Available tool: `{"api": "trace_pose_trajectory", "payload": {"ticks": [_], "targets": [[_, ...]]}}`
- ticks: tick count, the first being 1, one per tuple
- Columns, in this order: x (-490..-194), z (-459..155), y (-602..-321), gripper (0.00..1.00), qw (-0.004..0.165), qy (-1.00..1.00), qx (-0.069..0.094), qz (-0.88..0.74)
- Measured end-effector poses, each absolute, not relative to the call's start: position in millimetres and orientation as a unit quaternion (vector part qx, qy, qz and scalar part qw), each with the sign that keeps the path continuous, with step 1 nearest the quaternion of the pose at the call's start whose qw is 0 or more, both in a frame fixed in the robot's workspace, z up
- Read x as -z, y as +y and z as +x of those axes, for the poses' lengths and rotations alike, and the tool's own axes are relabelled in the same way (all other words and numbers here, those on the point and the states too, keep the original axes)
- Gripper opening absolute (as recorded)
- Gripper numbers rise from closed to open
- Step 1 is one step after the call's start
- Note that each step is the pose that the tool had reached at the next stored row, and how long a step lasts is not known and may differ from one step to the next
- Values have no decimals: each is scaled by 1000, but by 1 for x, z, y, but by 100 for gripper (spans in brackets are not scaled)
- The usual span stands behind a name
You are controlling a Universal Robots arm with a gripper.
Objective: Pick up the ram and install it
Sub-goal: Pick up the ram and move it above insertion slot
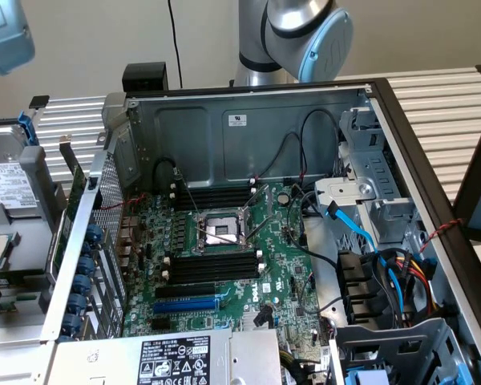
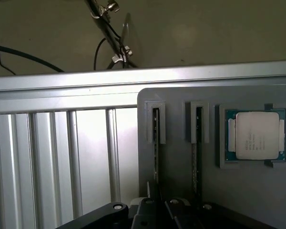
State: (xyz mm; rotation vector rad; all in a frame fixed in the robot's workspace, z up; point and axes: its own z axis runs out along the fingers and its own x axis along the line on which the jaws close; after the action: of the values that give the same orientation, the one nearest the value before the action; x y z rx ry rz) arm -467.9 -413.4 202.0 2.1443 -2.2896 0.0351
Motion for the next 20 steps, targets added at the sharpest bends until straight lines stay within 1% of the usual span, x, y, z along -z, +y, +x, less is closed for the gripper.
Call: {"api": "trace_pose_trajectory", "payload": {"ticks": [20], "targets": [[-212,-468,-413,12,5,-730,-14,683]]}}
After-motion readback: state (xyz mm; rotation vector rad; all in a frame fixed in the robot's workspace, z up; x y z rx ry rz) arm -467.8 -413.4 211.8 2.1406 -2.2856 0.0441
